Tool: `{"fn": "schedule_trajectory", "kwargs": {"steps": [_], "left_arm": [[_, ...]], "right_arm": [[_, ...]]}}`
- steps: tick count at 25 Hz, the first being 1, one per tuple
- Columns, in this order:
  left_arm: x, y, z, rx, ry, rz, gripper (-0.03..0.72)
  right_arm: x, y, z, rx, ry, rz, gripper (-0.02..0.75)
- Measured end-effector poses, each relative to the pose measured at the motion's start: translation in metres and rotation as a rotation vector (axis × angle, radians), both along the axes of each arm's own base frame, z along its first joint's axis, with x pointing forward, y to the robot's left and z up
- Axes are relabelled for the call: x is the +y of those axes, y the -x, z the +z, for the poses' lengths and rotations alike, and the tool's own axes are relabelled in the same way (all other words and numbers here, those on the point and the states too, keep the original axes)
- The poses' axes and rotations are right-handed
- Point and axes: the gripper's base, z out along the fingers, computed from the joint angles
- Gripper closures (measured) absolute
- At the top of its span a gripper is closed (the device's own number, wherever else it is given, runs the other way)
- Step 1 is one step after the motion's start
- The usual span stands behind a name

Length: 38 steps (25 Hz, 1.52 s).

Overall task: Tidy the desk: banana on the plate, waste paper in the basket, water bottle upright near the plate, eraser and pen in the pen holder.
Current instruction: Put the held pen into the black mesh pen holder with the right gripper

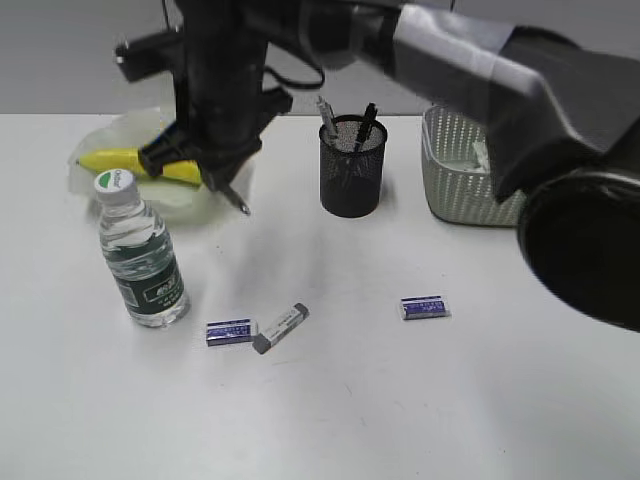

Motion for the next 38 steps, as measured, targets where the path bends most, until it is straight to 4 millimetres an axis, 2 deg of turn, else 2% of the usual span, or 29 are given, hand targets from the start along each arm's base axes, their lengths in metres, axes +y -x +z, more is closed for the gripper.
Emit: {"fn": "schedule_trajectory", "kwargs": {"steps": [4,7,15,19,22,26,29,32,35,38], "left_arm": [[0.0,0.0,0.0,0.0,0.0,0.0,0.367],[0.0,0.0,0.0,0.0,0.0,0.0,0.367],[0.0,0.0,0.0,-0.001,-0.001,0.001,0.367],[0.0,0.0,0.0,-0.001,-0.001,0.001,0.367],[0.0,0.0,0.0,-0.001,-0.001,0.001,0.367],[0.0,0.0,0.0,-0.001,-0.001,0.001,0.367],[0.0,0.0,0.0,-0.001,-0.001,0.001,0.367],[0.0,0.0,0.0,-0.001,-0.001,0.001,0.367],[0.0,0.0,0.0,-0.001,-0.001,0.001,0.367],[0.0,0.0,0.0,-0.001,-0.001,0.001,0.367]], "right_arm": [[-0.014,-0.002,0.065,-0.137,-0.073,-0.036,0.633],[-0.031,-0.004,0.101,-0.186,-0.125,-0.066,0.633],[-0.089,-0.012,0.182,-0.349,-0.238,-0.166,0.633],[-0.117,-0.017,0.204,-0.427,-0.285,-0.212,0.633],[-0.13,-0.018,0.197,-0.438,-0.286,-0.227,0.633],[-0.138,-0.017,0.164,-0.494,-0.34,-0.218,0.633],[-0.146,-0.013,0.134,-0.592,-0.447,-0.206,0.633],[-0.156,-0.01,0.096,-0.675,-0.562,-0.212,0.633],[-0.172,-0.015,0.062,-0.725,-0.645,-0.281,0.633],[-0.186,-0.028,0.036,-0.74,-0.686,-0.38,0.633]]}}
